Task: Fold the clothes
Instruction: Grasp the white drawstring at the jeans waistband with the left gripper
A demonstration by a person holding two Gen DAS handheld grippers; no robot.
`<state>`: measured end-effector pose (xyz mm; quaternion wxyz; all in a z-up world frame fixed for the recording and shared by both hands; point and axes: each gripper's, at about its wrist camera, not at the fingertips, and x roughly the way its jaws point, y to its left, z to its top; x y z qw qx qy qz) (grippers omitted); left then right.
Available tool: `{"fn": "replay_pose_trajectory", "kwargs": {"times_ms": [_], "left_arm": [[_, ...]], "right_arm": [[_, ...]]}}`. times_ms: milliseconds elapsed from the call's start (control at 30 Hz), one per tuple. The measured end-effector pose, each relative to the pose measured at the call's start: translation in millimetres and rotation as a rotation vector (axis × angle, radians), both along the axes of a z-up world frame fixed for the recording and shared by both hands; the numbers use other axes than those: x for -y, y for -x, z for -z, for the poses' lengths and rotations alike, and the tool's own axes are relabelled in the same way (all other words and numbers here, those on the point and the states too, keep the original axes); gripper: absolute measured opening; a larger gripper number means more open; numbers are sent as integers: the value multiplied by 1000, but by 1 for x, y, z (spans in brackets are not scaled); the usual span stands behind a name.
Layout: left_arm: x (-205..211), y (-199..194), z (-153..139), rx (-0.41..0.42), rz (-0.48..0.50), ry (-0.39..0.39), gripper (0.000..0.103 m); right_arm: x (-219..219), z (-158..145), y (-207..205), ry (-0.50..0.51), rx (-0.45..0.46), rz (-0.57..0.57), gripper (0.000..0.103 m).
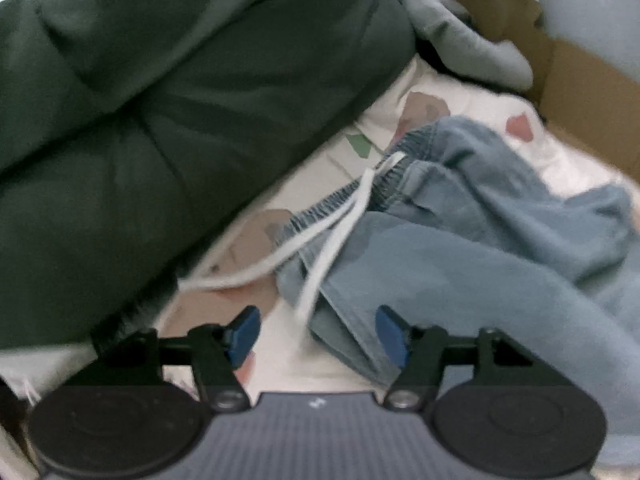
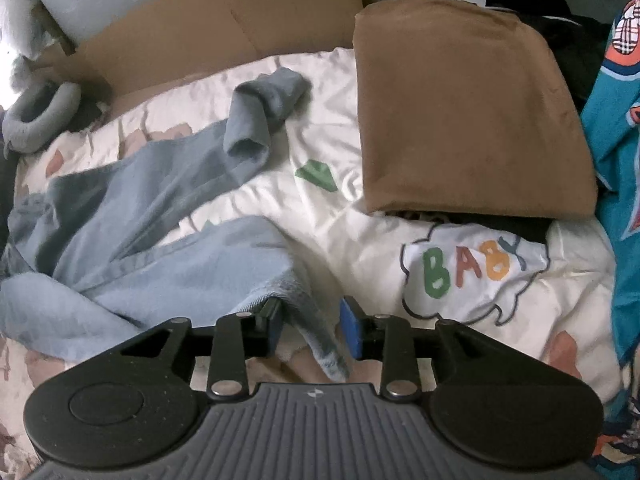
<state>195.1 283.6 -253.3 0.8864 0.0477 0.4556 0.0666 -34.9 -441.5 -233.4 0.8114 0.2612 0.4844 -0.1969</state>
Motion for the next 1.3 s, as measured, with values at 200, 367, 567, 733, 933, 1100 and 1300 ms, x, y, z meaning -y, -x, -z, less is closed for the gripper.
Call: {"fn": "replay_pose_trajectory", "kwargs": {"times_ms": [200, 367, 567, 733, 933, 1100, 1300], "left_arm": [[-12, -22, 17, -7, -3, -21, 71], [-16, -42, 26, -5, 28, -40, 71], [-21, -62, 36, 18, 62, -56, 71], [-31, -73, 46, 8, 107, -43, 72], [-47, -79, 62, -15, 145, 37, 70], [-39, -72, 61, -20, 177, 35, 47], [-24, -55, 51, -4, 211, -33, 10]], "right_arm": [[7, -10, -9, 8, 69, 17, 45], [18, -27, -10, 29, 137, 61, 52], [20, -28, -31, 18, 163, 22, 52], [9, -14, -52, -5, 159, -9, 52], [-7, 2, -75, -30, 132, -85, 52], [-17, 9, -86, -39, 122, -127, 52], [-21, 9, -85, -37, 125, -131, 52]]}}
